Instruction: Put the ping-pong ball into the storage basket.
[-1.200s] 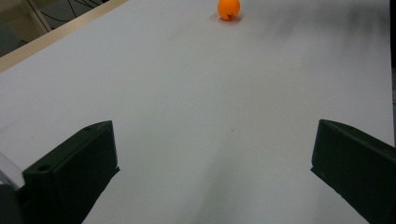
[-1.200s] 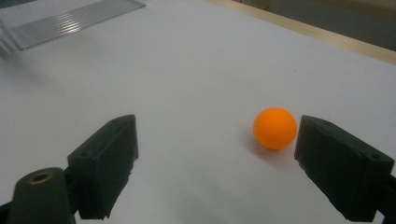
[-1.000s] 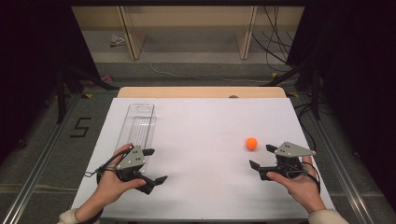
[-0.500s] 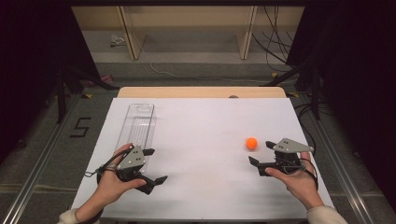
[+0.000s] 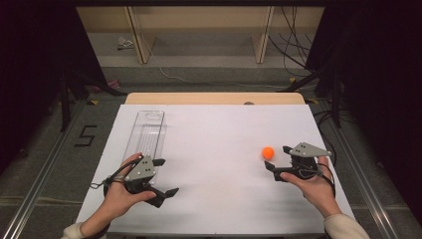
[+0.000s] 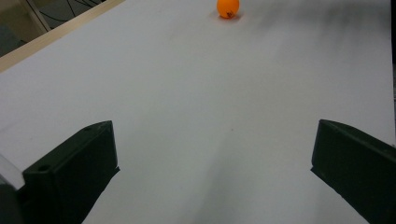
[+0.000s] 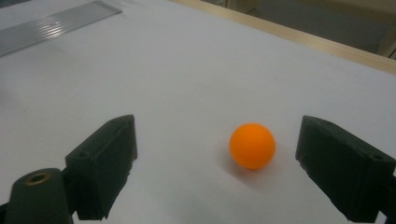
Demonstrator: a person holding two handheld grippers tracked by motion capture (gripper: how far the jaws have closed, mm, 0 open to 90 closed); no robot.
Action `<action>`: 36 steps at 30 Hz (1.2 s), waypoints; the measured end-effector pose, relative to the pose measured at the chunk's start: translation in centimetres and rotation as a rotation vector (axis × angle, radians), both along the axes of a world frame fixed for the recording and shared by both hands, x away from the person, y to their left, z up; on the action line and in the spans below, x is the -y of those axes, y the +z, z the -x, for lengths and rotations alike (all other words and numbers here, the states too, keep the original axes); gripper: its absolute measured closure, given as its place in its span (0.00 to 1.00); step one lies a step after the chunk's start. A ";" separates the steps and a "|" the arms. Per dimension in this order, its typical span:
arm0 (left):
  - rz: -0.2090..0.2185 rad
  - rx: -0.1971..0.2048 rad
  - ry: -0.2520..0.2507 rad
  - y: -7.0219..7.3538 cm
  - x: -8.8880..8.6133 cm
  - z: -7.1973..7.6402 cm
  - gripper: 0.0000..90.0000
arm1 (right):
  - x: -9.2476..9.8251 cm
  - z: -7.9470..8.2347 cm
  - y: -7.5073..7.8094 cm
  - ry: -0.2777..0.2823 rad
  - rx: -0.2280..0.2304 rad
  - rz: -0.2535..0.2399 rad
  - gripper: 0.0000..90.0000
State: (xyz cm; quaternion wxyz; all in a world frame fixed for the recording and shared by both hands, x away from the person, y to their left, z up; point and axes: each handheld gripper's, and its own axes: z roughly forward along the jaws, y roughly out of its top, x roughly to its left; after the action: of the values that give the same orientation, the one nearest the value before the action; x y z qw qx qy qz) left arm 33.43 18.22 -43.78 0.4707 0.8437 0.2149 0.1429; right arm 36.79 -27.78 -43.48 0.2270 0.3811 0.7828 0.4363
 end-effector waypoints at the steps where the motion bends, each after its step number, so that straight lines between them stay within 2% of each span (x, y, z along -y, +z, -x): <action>1: -0.001 0.000 0.000 0.0 0.0 0.0 0.00 | 0.0 -0.1 0.0 -0.001 0.000 0.001 0.15; 16: 0.000 -0.001 -0.004 0.0 0.0 0.0 0.00 | -0.1 -1.6 -0.4 -0.022 -0.015 0.003 0.15; 36: -0.001 -0.002 -0.006 0.0 0.0 0.0 0.00 | -0.5 -4.1 -1.5 -0.043 -0.050 0.035 0.16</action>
State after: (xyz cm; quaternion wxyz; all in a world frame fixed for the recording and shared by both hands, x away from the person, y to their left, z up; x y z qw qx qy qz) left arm 33.41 18.17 -43.80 0.4707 0.8447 0.2126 0.1405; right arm 40.89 -27.33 -44.96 0.2235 0.4044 0.7875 0.4078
